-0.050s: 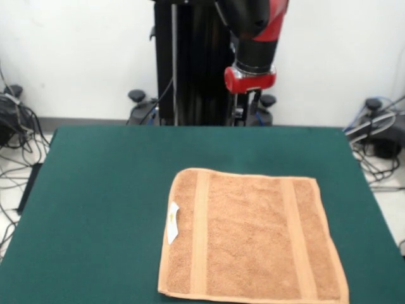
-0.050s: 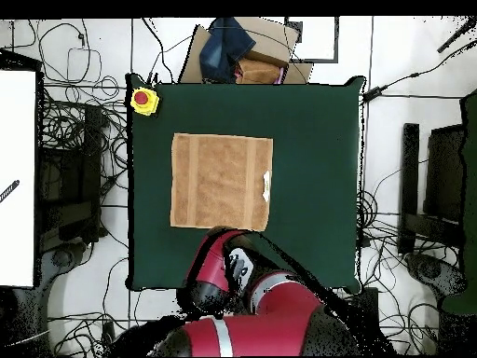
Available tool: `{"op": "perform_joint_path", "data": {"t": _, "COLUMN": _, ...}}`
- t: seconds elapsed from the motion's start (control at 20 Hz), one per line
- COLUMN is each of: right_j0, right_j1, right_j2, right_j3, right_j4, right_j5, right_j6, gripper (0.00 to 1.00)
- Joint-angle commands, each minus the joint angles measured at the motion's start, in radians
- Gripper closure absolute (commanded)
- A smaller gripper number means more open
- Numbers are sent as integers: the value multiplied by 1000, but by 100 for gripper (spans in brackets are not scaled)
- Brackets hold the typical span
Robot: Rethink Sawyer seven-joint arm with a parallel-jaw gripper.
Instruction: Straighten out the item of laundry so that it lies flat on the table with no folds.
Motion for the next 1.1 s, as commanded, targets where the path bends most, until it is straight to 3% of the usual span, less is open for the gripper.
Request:
{"op": "perform_joint_path", "data": {"t": 0.05, "right_j0": 31, "right_j1": 8, "right_j2": -24, "right_j3": -108, "right_j4": 10, "right_j5": -46, "right_j6": 67, "gripper": 0}}
{"op": "perform_joint_path", "data": {"t": 0.2, "right_j0": 43, "right_j1": 6, "right_j2": -34, "right_j3": -115, "right_j4": -2, "right_j5": -76, "right_j6": 93, "gripper": 0}}
{"op": "perform_joint_path", "data": {"t": 0.45, "right_j0": -82, "right_j1": -9, "right_j2": 64, "right_j3": -64, "right_j4": 99, "right_j5": 2, "right_j6": -77, "gripper": 0}}
{"op": "perform_joint_path", "data": {"t": 0.65, "right_j0": -93, "right_j1": -15, "right_j2": 59, "right_j3": -70, "right_j4": 111, "right_j5": 40, "right_j6": -117, "gripper": 0}}
{"op": "perform_joint_path", "data": {"t": 0.8, "right_j0": -157, "right_j1": 1, "right_j2": 99, "right_j3": -64, "right_j4": 156, "right_j5": 89, "right_j6": -205, "gripper": 0}}
{"op": "perform_joint_path", "data": {"t": 1.1, "right_j0": -187, "right_j1": 27, "right_j2": 131, "right_j3": -62, "right_j4": 153, "right_j5": 72, "right_j6": -225, "gripper": 0}}
